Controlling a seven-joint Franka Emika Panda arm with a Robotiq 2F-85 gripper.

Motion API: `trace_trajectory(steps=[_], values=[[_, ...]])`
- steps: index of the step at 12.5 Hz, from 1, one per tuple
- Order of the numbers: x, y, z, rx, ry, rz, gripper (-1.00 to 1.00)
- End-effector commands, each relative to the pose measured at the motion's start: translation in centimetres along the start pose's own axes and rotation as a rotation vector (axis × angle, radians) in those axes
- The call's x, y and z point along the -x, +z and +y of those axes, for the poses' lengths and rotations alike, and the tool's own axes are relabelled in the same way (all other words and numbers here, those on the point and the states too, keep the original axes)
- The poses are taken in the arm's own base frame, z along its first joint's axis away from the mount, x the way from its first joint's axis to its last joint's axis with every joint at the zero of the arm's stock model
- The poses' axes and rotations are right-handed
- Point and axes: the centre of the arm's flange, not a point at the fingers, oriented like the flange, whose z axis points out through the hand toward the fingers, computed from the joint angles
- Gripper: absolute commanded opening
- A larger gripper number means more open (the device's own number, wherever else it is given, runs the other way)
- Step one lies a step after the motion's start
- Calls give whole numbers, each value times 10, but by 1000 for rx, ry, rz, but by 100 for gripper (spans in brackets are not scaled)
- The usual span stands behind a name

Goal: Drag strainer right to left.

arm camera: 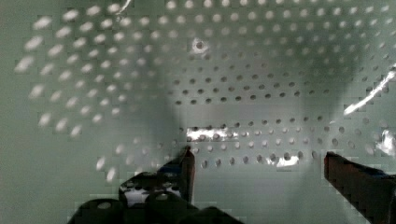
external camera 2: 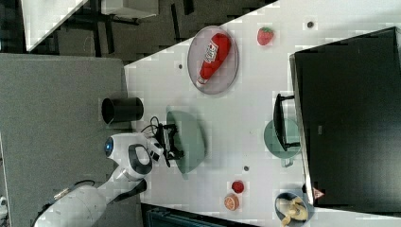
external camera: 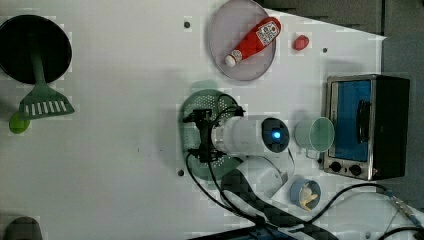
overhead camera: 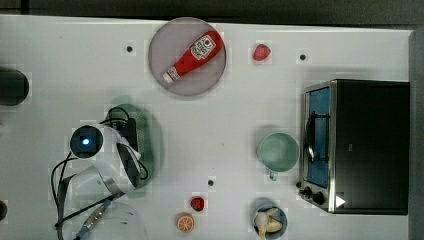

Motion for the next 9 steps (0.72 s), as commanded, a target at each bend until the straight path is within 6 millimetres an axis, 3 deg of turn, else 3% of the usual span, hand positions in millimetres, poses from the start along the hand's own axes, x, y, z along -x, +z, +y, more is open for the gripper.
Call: trace_trajectory(steps=[1,9], values=[[27,-16,-7,-10,94,-22,100],[87,-11,-17,-17,109,-95,100]])
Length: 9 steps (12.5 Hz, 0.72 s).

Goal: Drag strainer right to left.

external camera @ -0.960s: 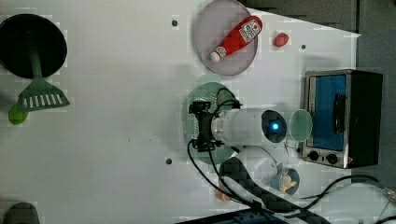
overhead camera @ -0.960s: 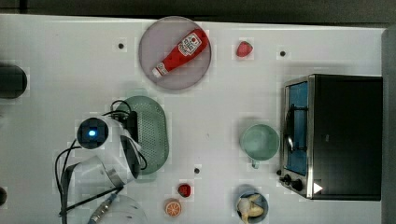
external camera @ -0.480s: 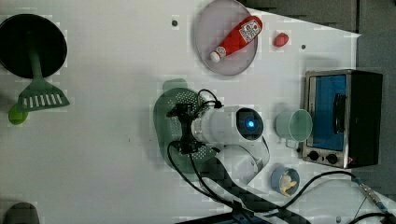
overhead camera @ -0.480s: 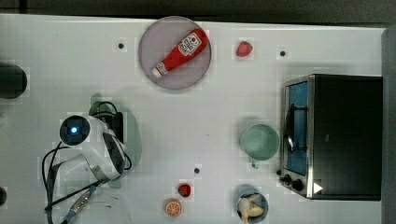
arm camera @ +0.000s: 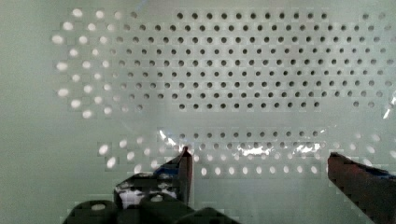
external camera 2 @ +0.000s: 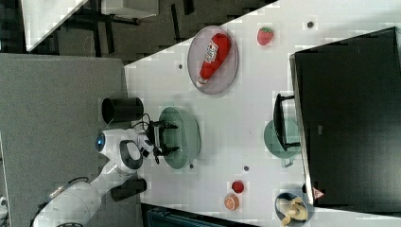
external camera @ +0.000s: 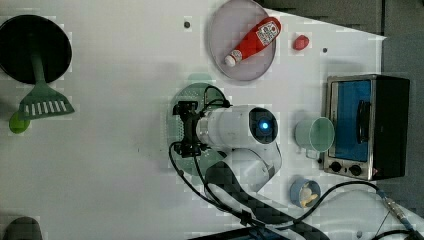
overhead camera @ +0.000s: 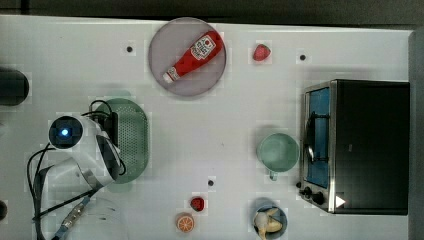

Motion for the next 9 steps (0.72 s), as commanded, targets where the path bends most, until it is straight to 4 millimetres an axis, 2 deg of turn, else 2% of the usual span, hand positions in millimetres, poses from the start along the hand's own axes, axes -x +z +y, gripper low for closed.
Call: trace_trajectory(steps=[1,9], values=[[45,3,9,-3,34,-35,100],[91,8,8,-15,97,-80,100]])
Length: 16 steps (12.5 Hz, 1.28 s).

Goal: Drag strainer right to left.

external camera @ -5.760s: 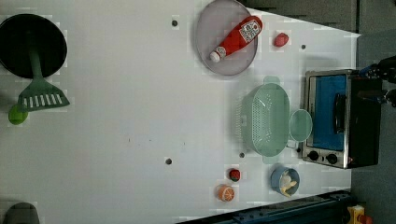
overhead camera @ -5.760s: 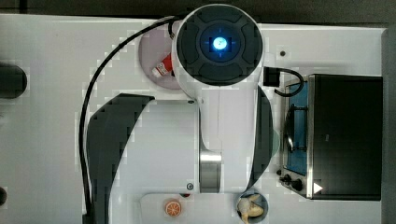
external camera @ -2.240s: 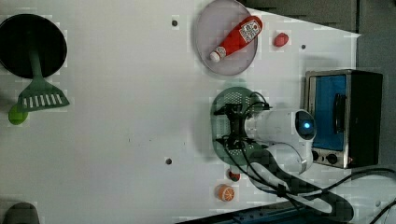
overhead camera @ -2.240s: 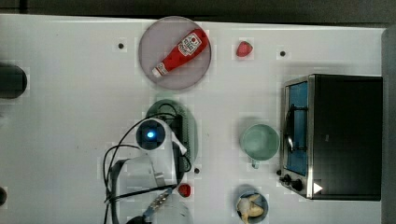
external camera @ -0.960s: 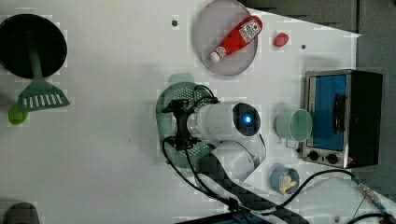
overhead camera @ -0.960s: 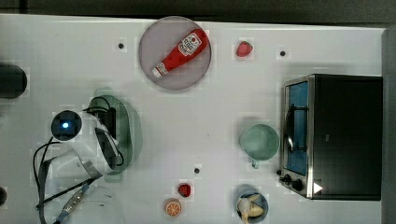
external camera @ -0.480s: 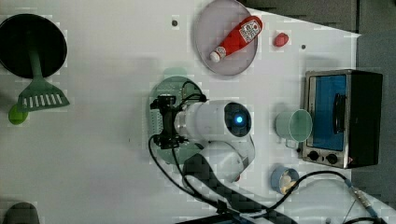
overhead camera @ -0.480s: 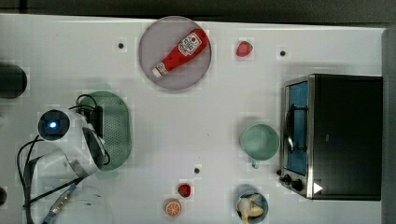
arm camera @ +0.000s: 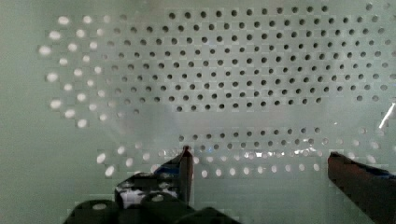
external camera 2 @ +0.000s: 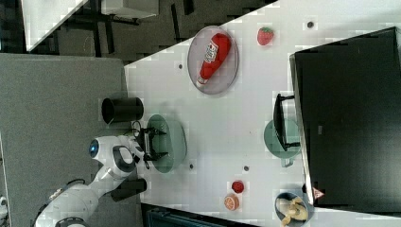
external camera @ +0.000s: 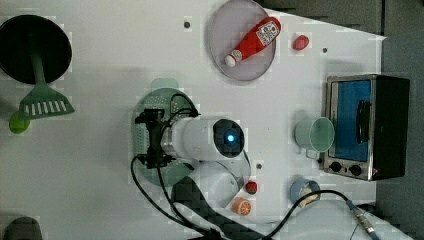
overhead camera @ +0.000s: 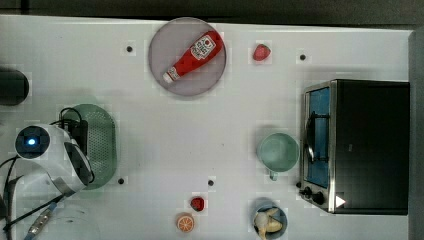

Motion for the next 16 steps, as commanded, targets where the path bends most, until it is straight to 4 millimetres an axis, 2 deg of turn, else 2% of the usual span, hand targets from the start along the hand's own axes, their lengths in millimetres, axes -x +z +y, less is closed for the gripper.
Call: trace_trajectory(steps=[1,3,5,7,8,9,11,13,14,16], values=[[6,-5,-5,-1,65,1,100],[4,-18,-7,-8,-27,36,100],[-6,-59,-21,-34,-133,74,100],[-26,-126,-42,-50,-265,114,100],[-46,-169,-55,-53,-330,136,100],[-74,-214,-66,-46,-382,157,100],[-144,-308,-83,-47,-469,177,100],[-221,-392,-85,-55,-547,176,100],[-259,-424,-80,-51,-585,173,100],[-331,-468,-63,-23,-646,180,100]])
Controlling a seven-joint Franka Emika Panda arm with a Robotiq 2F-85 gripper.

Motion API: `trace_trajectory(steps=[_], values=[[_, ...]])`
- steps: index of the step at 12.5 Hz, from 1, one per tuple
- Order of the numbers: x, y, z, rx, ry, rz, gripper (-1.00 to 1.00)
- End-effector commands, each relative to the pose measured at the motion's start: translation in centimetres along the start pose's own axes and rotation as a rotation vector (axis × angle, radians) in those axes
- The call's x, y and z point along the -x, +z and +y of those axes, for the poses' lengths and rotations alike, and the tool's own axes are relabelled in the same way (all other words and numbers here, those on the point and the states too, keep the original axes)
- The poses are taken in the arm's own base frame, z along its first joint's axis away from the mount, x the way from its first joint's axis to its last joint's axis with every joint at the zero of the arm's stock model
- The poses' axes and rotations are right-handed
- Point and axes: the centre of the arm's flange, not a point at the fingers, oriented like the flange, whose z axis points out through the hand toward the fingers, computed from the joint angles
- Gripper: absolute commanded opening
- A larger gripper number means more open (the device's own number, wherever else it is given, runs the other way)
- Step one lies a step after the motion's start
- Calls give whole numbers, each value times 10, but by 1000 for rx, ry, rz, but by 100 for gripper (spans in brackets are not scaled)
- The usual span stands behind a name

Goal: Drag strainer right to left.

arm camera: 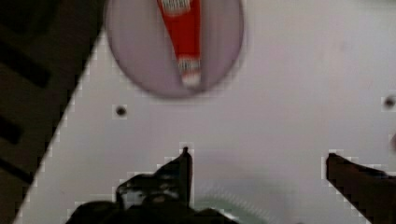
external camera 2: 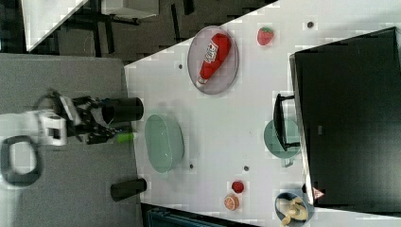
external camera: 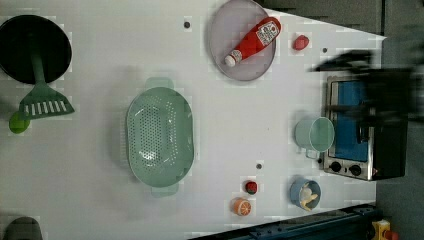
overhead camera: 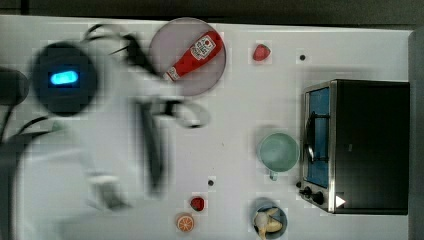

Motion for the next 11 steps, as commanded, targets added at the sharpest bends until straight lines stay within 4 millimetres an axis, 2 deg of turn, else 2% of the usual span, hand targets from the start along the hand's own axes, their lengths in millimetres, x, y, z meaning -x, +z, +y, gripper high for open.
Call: trace_trajectory(steps=[1,3,4,5,9,11], values=[[-115,-18,72,88,-174,6,100],[-142,-36,97,96,-191,40,100],[-148,-37,104,128,-192,59,100],[-147,-37,103,131,-205,68,100],[-109,-33,80,140,-285,64,100],[-97,-32,73,140,-312,67,100]])
